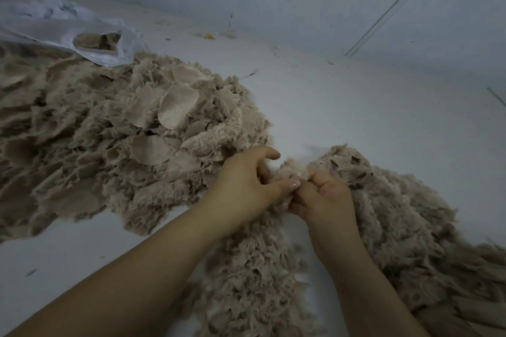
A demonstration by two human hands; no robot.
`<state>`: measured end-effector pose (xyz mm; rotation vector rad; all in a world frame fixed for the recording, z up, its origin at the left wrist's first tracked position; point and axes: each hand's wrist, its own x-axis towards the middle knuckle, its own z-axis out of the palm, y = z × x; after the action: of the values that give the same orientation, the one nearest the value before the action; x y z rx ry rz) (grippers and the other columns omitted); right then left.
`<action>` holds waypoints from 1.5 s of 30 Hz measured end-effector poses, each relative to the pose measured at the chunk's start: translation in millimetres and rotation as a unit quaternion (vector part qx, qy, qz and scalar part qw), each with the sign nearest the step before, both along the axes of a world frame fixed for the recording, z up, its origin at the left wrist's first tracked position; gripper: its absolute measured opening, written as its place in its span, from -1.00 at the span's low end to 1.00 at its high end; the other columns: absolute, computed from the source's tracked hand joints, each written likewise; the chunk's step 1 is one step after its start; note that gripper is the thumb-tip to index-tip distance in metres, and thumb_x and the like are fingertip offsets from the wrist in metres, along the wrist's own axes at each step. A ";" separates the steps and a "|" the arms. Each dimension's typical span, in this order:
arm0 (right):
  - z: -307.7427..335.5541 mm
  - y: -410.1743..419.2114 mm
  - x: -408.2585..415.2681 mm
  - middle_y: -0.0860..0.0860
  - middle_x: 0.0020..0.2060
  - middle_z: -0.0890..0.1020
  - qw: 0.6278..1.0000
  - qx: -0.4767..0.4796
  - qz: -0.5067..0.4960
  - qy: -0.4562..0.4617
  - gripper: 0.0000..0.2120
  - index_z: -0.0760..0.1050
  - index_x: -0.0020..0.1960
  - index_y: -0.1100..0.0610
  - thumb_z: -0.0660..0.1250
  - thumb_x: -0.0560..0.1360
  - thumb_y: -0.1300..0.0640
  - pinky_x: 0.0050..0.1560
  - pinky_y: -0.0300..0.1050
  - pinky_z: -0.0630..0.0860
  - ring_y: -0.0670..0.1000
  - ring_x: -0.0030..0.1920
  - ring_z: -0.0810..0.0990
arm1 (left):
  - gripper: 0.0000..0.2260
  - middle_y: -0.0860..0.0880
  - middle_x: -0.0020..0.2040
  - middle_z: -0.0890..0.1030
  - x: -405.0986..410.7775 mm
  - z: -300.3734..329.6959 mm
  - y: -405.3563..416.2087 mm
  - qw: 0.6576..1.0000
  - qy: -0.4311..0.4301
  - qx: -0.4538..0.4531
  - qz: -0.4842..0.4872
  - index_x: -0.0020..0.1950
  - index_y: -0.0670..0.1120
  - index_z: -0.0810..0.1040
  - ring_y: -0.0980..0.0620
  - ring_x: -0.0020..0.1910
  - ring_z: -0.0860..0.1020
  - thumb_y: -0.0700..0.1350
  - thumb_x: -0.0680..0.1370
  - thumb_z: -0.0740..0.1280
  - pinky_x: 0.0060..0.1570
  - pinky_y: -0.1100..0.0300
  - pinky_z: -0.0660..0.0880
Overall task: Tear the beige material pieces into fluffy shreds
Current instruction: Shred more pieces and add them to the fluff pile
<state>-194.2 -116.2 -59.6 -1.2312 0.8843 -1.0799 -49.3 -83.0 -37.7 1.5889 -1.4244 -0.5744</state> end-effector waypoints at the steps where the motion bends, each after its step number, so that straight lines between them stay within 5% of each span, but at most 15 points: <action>1: 1.0 1.6 1.5 0.22 -0.23 0.70 1.000 0.001 0.012 0.000 -0.67 0.66 -0.28 -0.04 0.35 0.60 0.24 -0.19 -0.04 0.63 0.20 -0.17 0.70 | -0.88 -0.02 -0.36 0.55 0.1 1.6 -1.1 1.000 0.020 -0.001 0.000 -0.12 0.01 0.58 0.18 -0.43 0.45 -0.02 0.47 0.49 -0.38 0.20 0.46; 5: -3.3 -2.0 2.4 0.10 -0.29 0.71 1.000 0.021 -0.003 -0.020 -0.66 0.69 -0.22 0.04 0.28 0.63 0.24 -0.22 -0.04 0.63 0.07 -0.27 0.70 | -0.67 -0.14 -0.47 0.44 6.6 1.4 -2.2 0.967 0.251 0.034 0.016 -0.37 -0.21 0.51 0.02 -0.56 0.34 -0.17 0.59 0.35 -0.50 0.27 0.31; 7: -3.0 -2.9 1.8 0.13 -0.30 0.69 0.997 0.055 -0.013 -0.048 -0.80 0.69 -0.11 0.16 0.35 0.60 0.10 -0.23 -0.03 0.62 0.08 -0.31 0.68 | -0.62 -0.08 -0.54 0.43 10.5 1.9 -1.4 0.957 0.285 0.045 -0.002 -0.45 -0.09 0.53 0.06 -0.62 0.30 -0.17 0.59 0.35 -0.57 0.35 0.24; 9: -2.6 -0.6 1.6 0.20 -0.26 0.69 0.999 0.050 0.012 -0.019 -0.72 0.67 -0.07 0.18 0.43 0.52 -0.05 -0.26 -0.06 0.61 0.10 -0.31 0.67 | -0.60 -0.05 -0.58 0.42 11.1 3.0 0.6 0.963 0.267 0.037 -0.010 -0.48 -0.05 0.52 0.09 -0.64 0.29 -0.19 0.58 0.36 -0.59 0.36 0.24; 12: -4.3 1.8 1.7 0.08 -0.40 0.66 0.998 -0.001 0.030 0.061 -0.92 0.61 -0.16 0.13 0.47 0.51 0.21 -0.38 -0.27 0.52 -0.06 -0.42 0.61 | -0.67 -0.07 -0.56 0.44 7.9 0.7 1.5 0.954 0.295 0.049 -0.010 -0.38 -0.11 0.50 0.06 -0.64 0.28 -0.19 0.61 0.31 -0.60 0.36 0.21; 15: -1.2 -0.2 -1.1 0.06 -0.34 0.71 0.998 0.008 -0.001 0.064 -0.92 0.61 -0.04 0.20 0.41 0.52 0.34 -0.35 -0.31 0.53 -0.10 -0.41 0.61 | -0.78 -0.07 -0.47 0.53 14.3 10.9 -0.7 0.894 0.436 -0.076 0.073 -0.19 -0.13 0.46 0.03 -0.60 0.39 -0.26 0.65 0.20 -0.60 0.31 0.27; 18: -2.0 -4.9 -5.0 0.07 -0.28 0.72 0.996 -0.009 -0.086 0.030 -0.93 0.62 0.00 0.21 0.39 0.55 0.32 -0.29 -0.31 0.55 -0.08 -0.34 0.65 | -0.93 -0.16 -0.07 0.68 23.7 22.7 -6.8 0.829 0.514 -0.213 0.063 0.13 -0.16 0.38 -0.07 -0.30 0.63 -0.27 0.65 0.19 -0.38 0.14 0.55; 20: -3.4 -5.5 -4.9 0.06 -0.25 0.72 0.990 -0.014 -0.137 -0.009 -0.91 0.60 0.05 0.20 0.34 0.58 0.30 -0.24 -0.31 0.56 -0.08 -0.28 0.67 | -0.79 -0.13 -0.02 0.65 17.4 18.2 -12.8 0.874 0.457 -0.156 0.043 0.22 -0.13 0.39 -0.01 -0.26 0.63 -0.29 0.61 0.28 -0.34 0.14 0.57; 23: -4.5 -8.9 -4.6 0.01 -0.22 0.71 0.980 -0.024 -0.192 -0.041 -0.87 0.59 0.04 0.14 0.29 0.61 0.30 -0.19 -0.31 0.56 -0.10 -0.21 0.67 | -0.87 0.08 -0.30 0.58 -4.1 0.5 -27.2 0.994 0.096 -0.024 -0.050 0.06 -0.11 0.58 0.20 -0.45 0.49 -0.27 0.54 0.38 -0.41 0.32 0.43; 26: -2.6 -11.2 -2.4 -0.01 -0.08 0.72 0.978 -0.029 -0.205 -0.039 -0.83 0.60 0.03 0.06 0.30 0.61 0.29 -0.04 -0.28 0.57 -0.08 -0.02 0.69 | -0.83 -0.02 -0.05 0.61 -19.0 -7.1 -44.3 0.963 -0.220 -0.004 -0.153 0.09 -0.12 0.60 0.06 -0.12 0.54 -0.23 0.52 0.33 -0.11 0.16 0.50; 29: -4.7 -10.8 -1.6 0.01 0.08 0.69 0.982 -0.033 -0.183 -0.025 -0.80 0.60 0.12 0.11 0.23 0.65 0.27 0.11 -0.25 0.55 -0.09 0.13 0.66 | -0.82 -0.08 -0.01 0.52 -24.9 -9.0 -50.4 0.922 -0.343 0.021 -0.177 0.10 -0.09 0.58 -0.08 -0.08 0.53 -0.19 0.56 0.23 -0.09 -0.02 0.52; 37: -10.6 -17.8 -2.0 0.05 0.31 0.58 0.988 0.029 -0.152 0.001 -0.67 0.46 0.41 0.22 0.13 0.70 0.16 0.21 -0.24 0.50 -0.07 0.26 0.57 | -0.92 -0.11 -0.05 0.46 -22.4 -5.0 -26.7 0.889 -0.415 -0.011 -0.195 -0.04 -0.16 0.45 -0.11 -0.12 0.47 -0.29 0.50 0.22 -0.24 0.05 0.34; 41: -14.8 -17.5 -4.4 0.01 0.34 0.55 0.985 0.018 -0.156 0.067 -0.66 0.46 0.43 0.15 0.16 0.69 0.11 0.35 -0.09 0.44 -0.03 0.33 0.52 | -0.79 -0.11 0.00 0.44 -4.3 -9.5 -7.9 0.900 -0.391 0.019 -0.193 -0.01 -0.16 0.46 -0.13 -0.07 0.47 -0.36 0.41 0.24 -0.13 -0.06 0.46; 45: -13.5 -12.5 -1.7 -0.20 0.13 0.58 0.978 -0.018 -0.157 0.134 -0.77 0.53 0.28 0.01 0.22 0.66 0.05 0.07 -0.30 0.43 -0.13 0.19 0.54 | -0.87 -0.02 -0.10 0.41 6.4 -4.4 2.0 0.948 -0.287 -0.021 -0.135 -0.13 -0.11 0.42 -0.06 -0.11 0.44 -0.32 0.55 0.26 -0.10 -0.04 0.46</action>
<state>-195.9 -128.7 -73.1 -1.3168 1.3038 -1.1977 -42.9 -81.0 -42.1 1.6078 -2.0946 -0.2302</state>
